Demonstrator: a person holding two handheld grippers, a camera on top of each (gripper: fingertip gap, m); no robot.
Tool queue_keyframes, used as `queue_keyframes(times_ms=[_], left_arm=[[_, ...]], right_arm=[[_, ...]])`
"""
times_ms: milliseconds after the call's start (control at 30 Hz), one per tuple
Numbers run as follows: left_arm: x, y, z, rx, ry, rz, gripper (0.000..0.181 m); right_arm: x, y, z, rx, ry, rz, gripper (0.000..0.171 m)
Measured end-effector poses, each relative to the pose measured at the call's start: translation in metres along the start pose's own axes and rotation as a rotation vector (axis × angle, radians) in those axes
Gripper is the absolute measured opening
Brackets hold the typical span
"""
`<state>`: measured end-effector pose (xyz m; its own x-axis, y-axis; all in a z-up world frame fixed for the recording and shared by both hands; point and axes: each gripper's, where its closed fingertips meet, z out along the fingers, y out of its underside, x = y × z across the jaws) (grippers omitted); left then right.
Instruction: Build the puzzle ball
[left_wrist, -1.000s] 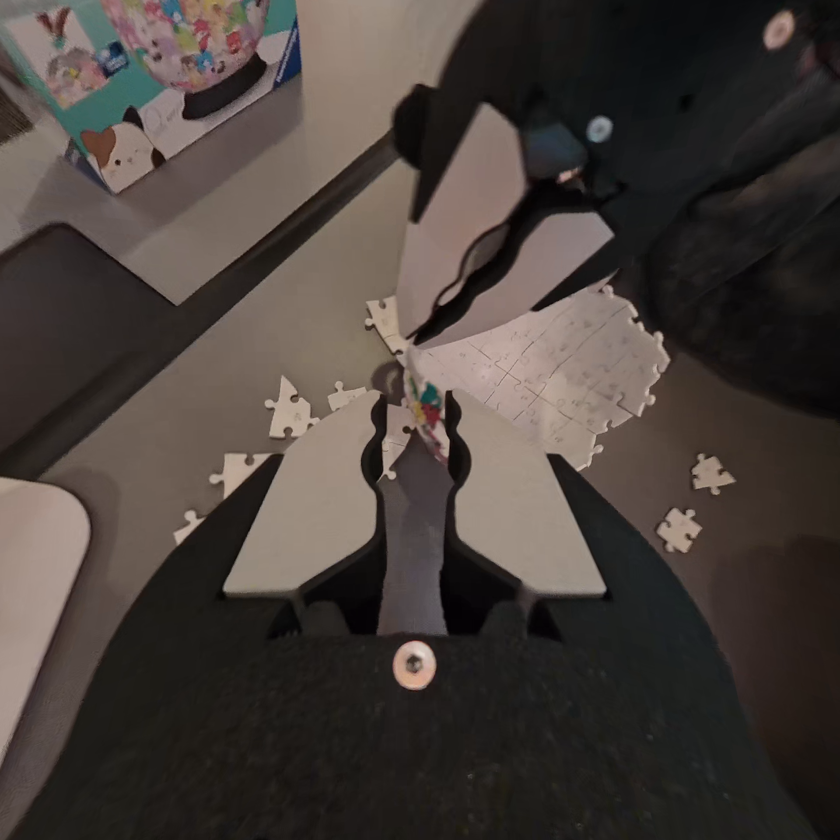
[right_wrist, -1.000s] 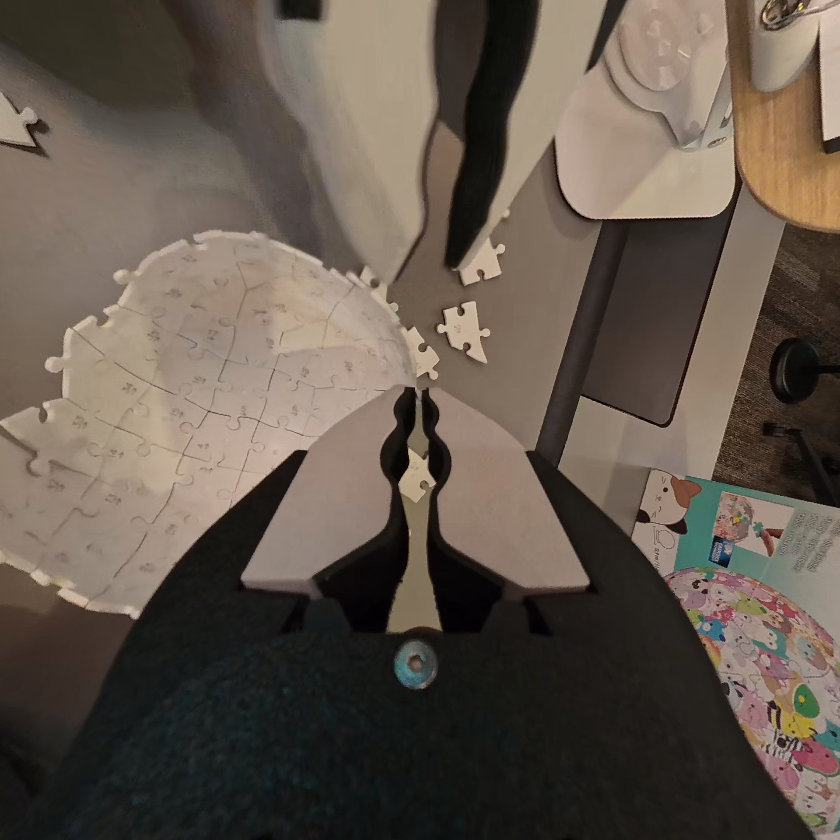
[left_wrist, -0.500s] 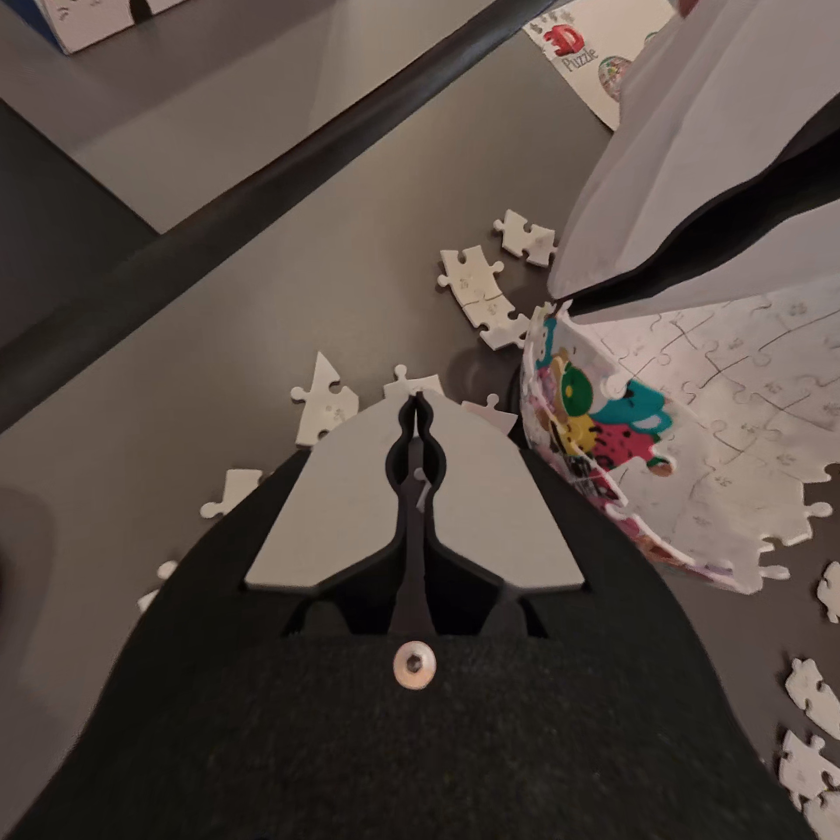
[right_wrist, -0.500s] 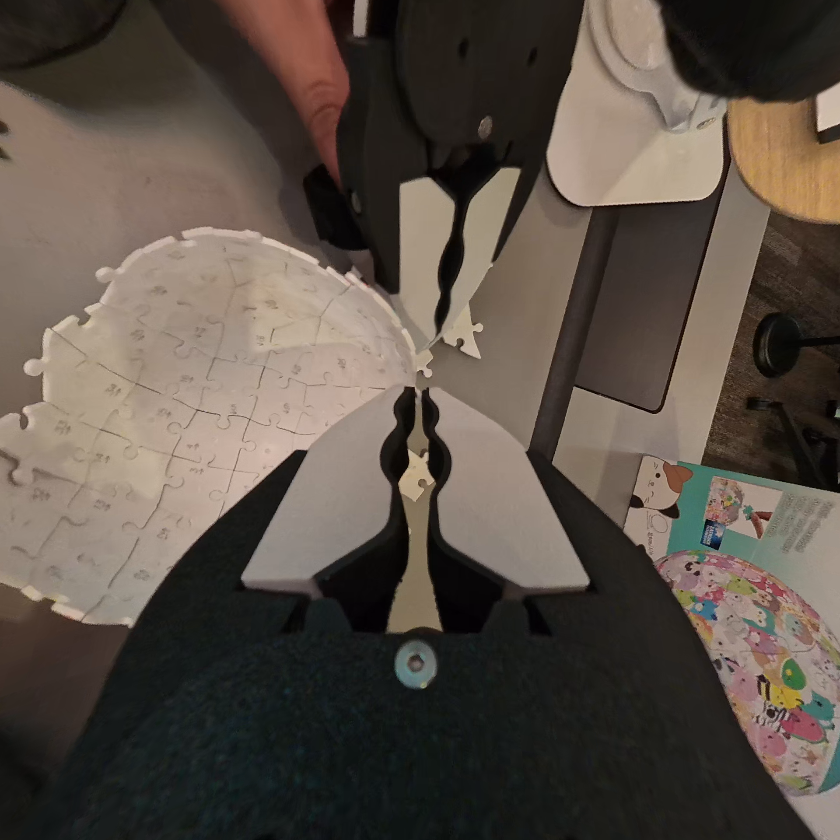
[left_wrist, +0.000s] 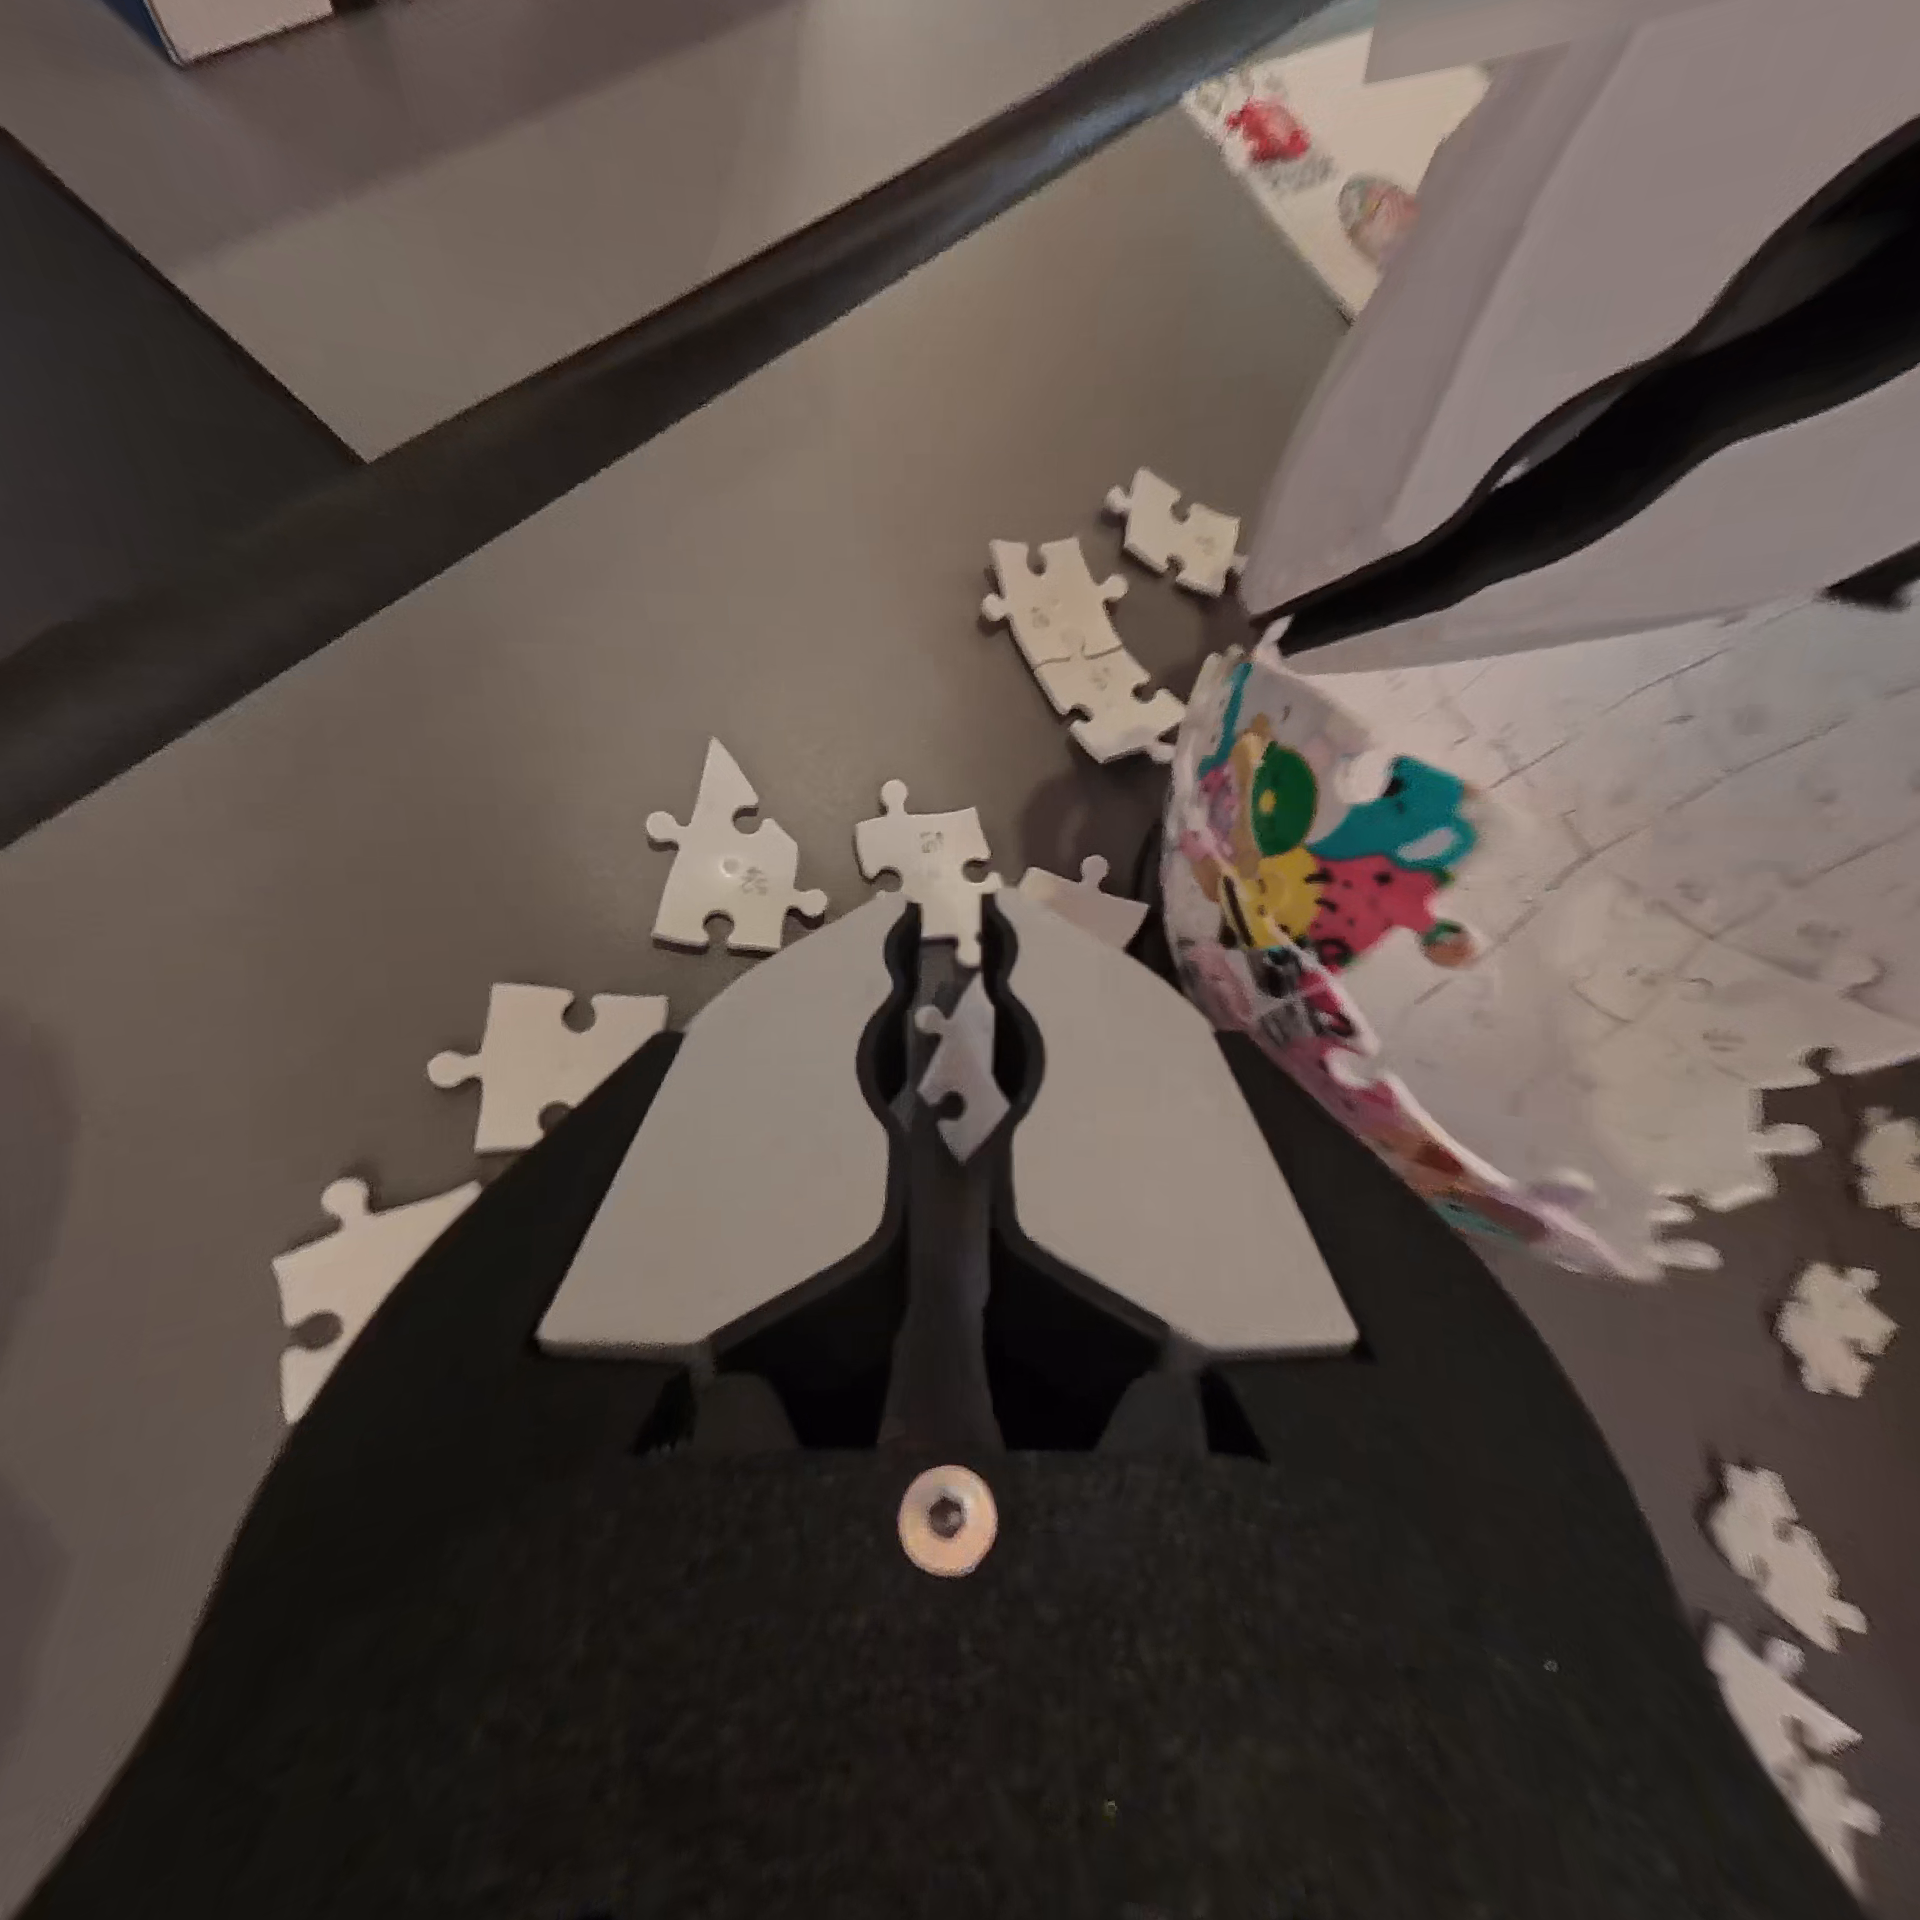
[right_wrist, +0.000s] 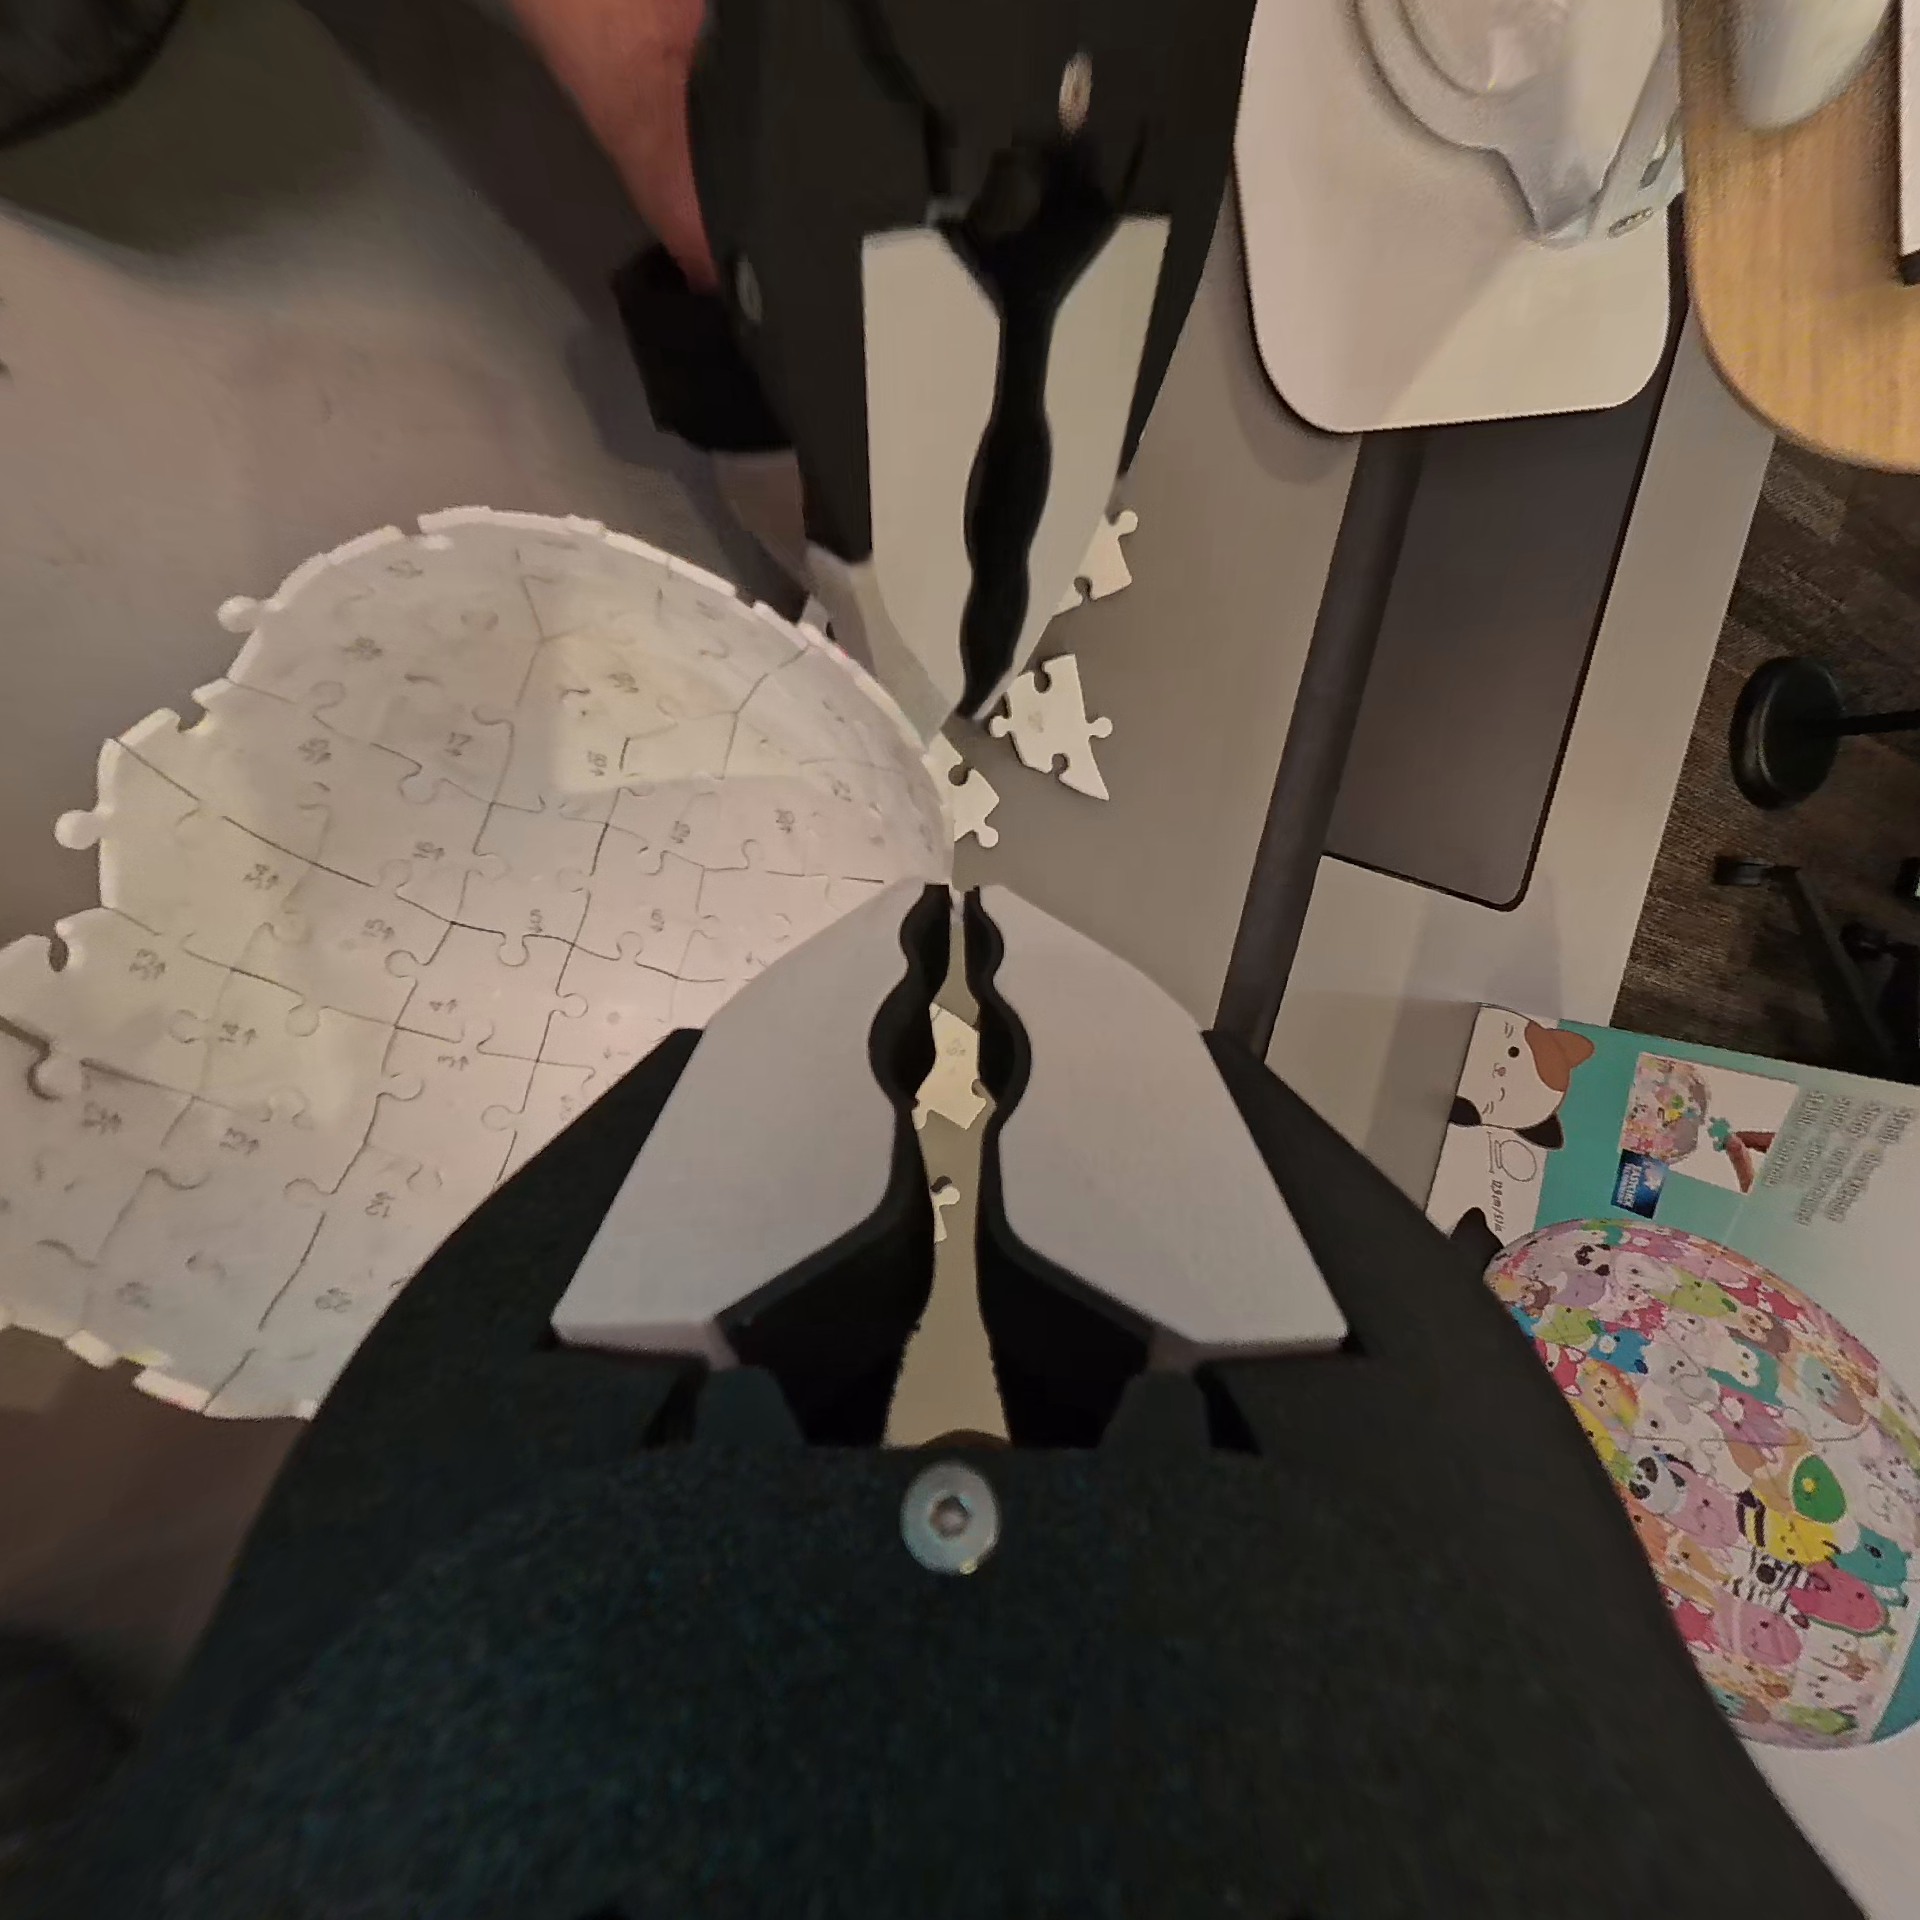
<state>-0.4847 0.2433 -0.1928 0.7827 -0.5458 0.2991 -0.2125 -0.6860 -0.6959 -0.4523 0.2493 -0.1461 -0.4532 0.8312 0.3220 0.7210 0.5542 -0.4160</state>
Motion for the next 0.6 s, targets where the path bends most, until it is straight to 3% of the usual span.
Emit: queue_keyframes(times_ms=[100, 233, 600], left_arm=[[0.010, -0.010, -0.016, 0.077, 0.040, -0.039, 0.021], [0.021, -0.015, -0.020, 0.142, 0.020, -0.025, 0.018], [0.008, 0.012, 0.007, -0.006, -0.086, 0.053, 0.015]], right_arm=[[-0.001, 0.001, 0.000, -0.005, -0.005, 0.003, 0.003], [-0.002, 0.003, 0.000, -0.016, -0.015, 0.008, 0.003], [-0.003, 0.005, 0.002, -0.034, -0.012, 0.011, 0.003]])
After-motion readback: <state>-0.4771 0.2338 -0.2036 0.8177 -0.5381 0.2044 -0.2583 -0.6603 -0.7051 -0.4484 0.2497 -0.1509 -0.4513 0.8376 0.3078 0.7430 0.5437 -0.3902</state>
